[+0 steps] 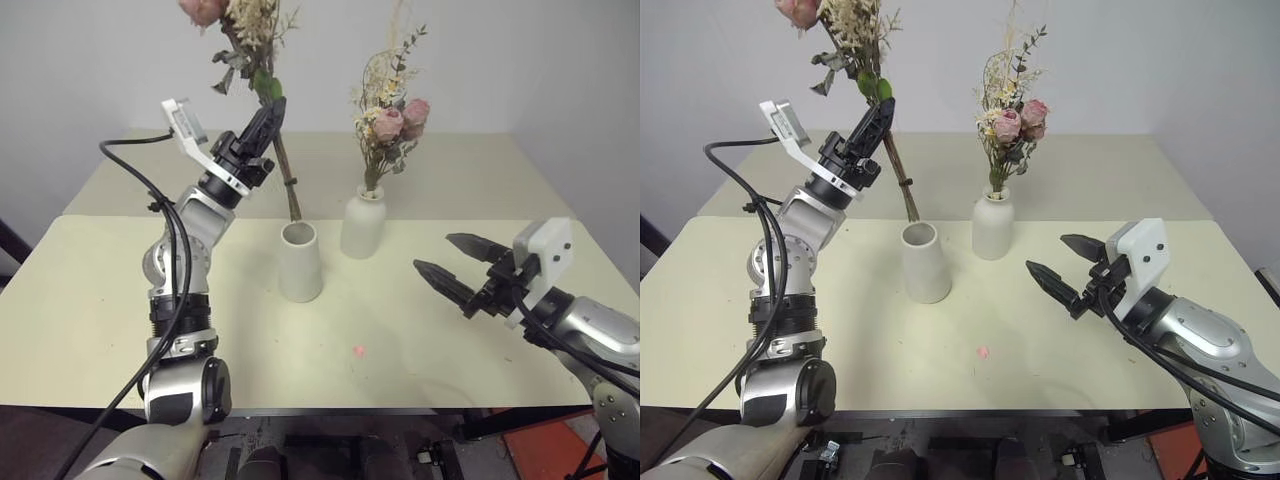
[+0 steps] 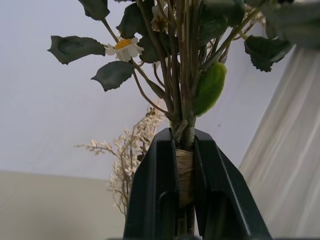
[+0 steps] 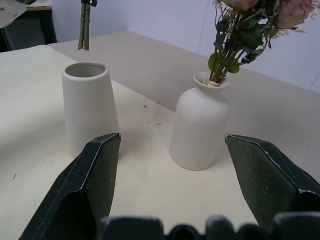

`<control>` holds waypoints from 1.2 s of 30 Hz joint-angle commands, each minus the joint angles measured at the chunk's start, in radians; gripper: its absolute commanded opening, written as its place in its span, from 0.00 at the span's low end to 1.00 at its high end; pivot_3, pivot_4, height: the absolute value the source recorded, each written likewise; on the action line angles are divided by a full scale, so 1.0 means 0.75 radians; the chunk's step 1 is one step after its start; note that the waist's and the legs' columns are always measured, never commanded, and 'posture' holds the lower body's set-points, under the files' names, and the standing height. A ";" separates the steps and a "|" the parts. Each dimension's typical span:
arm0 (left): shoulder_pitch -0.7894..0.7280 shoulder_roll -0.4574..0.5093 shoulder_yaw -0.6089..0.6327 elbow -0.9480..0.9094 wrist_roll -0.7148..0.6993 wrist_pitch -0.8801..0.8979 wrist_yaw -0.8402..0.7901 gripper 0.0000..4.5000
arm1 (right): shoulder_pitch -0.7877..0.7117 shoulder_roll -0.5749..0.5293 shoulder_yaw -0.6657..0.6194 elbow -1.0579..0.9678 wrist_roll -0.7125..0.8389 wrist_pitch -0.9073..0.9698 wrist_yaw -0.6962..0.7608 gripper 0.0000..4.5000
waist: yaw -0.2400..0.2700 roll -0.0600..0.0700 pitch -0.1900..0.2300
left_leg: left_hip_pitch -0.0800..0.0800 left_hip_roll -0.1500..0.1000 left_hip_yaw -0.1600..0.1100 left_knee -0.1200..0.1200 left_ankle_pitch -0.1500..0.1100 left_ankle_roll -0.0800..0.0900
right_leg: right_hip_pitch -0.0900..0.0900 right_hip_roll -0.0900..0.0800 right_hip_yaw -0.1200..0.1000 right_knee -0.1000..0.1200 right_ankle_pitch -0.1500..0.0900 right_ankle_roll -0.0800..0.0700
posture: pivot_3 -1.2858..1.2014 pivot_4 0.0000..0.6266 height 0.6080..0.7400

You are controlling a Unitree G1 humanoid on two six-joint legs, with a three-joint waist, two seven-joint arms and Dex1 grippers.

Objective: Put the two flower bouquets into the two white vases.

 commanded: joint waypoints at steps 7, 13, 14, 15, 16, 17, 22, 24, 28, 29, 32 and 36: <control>0.027 0.006 -0.041 0.054 0.085 -0.095 -0.051 0.03 | -0.014 -0.002 -0.033 -0.035 -0.016 -0.052 -0.039 0.88 | 0.001 0.000 0.000 | 0.000 0.000 0.000 0.000 0.000 0.000 | 0.000 0.000 0.000 0.000 0.000 0.000 | 0.52 0.24 1.00; 0.018 0.013 -0.040 0.136 0.100 -0.121 -0.094 0.03 | -0.018 -0.002 -0.025 -0.037 -0.019 -0.053 -0.046 0.88 | 0.002 0.000 0.000 | 0.000 0.000 0.000 0.000 0.000 0.000 | 0.000 0.000 0.000 -0.001 0.000 0.000 | 0.52 0.24 1.00; 0.018 0.014 -0.042 0.135 0.098 -0.119 -0.104 0.03 | -0.018 -0.003 -0.026 -0.036 -0.021 -0.055 -0.045 0.88 | 0.002 0.000 0.000 | 0.000 0.000 0.000 -0.001 0.000 0.000 | 0.000 0.000 0.000 -0.001 0.000 0.000 | 0.52 0.24 1.00; 0.020 0.015 -0.047 0.132 0.100 -0.118 -0.113 0.03 | -0.019 -0.003 -0.027 -0.035 -0.022 -0.056 -0.044 0.88 | 0.001 0.000 0.000 | 0.000 0.000 0.000 -0.001 0.000 0.000 | 0.000 0.000 0.000 -0.002 0.000 0.000 | 0.52 0.24 1.00; 0.023 0.015 -0.053 0.125 0.102 -0.118 -0.122 0.03 | -0.018 -0.003 -0.029 -0.033 -0.023 -0.058 -0.042 0.88 | 0.001 0.000 0.000 | 0.000 0.000 0.000 -0.001 0.000 0.000 | 0.000 0.000 0.000 -0.002 0.000 0.000 | 0.52 0.24 1.00; 0.028 0.015 -0.057 0.111 0.096 -0.111 -0.135 0.03 | -0.019 0.000 -0.031 -0.033 -0.021 -0.060 -0.042 0.88 | 0.001 0.000 0.000 | 0.000 0.000 0.000 -0.001 0.000 0.000 | 0.000 0.000 0.000 -0.002 0.000 0.000 | 0.52 0.24 1.00; 0.057 0.019 -0.083 0.041 0.105 -0.131 -0.197 0.03 | -0.019 0.007 -0.026 -0.025 -0.024 -0.083 -0.034 0.88 | 0.001 0.000 0.000 | 0.000 0.000 0.000 -0.001 0.000 0.000 | 0.000 0.000 0.000 -0.002 0.000 0.000 | 0.52 0.24 1.00; 0.069 0.028 -0.092 0.023 0.106 -0.126 -0.220 0.03 | -0.019 0.011 -0.022 -0.020 -0.026 -0.085 -0.043 0.88 | 0.001 0.000 0.000 | 0.000 0.000 0.000 -0.001 0.000 0.000 | 0.000 0.000 0.000 -0.002 0.000 0.000 | 0.52 0.24 1.00; 0.094 0.053 -0.123 0.011 0.141 -0.132 -0.252 0.03 | -0.021 0.012 -0.013 -0.002 -0.036 -0.092 -0.044 0.88 | 0.000 0.000 0.000 | 0.000 0.000 0.000 -0.001 0.000 0.000 | 0.000 0.000 0.000 -0.001 0.000 0.000 | 0.52 0.24 1.00; 0.100 0.057 -0.131 0.010 0.152 -0.138 -0.257 0.03 | -0.022 0.013 -0.013 0.000 -0.036 -0.094 -0.045 0.88 | 0.001 0.000 0.000 | 0.000 0.000 0.000 -0.001 0.000 0.000 | 0.000 0.000 0.000 -0.001 0.000 0.000 | 0.52 0.24 1.00; 0.120 0.073 -0.163 0.010 0.188 -0.148 -0.282 0.03 | -0.020 0.016 -0.010 0.006 -0.039 -0.101 -0.045 0.88 | 0.002 0.000 0.000 | 0.000 0.000 0.000 -0.001 0.000 0.000 | 0.000 0.000 0.000 -0.001 0.000 0.000 | 0.52 0.24 1.00; 0.142 0.074 -0.196 0.016 0.203 -0.156 -0.337 0.03 | -0.011 0.019 -0.003 0.008 -0.053 -0.107 -0.046 0.88 | 0.001 0.000 0.000 | 0.000 0.000 0.000 -0.001 0.000 0.000 | 0.000 0.000 0.000 -0.002 0.000 0.000 | 0.52 0.24 1.00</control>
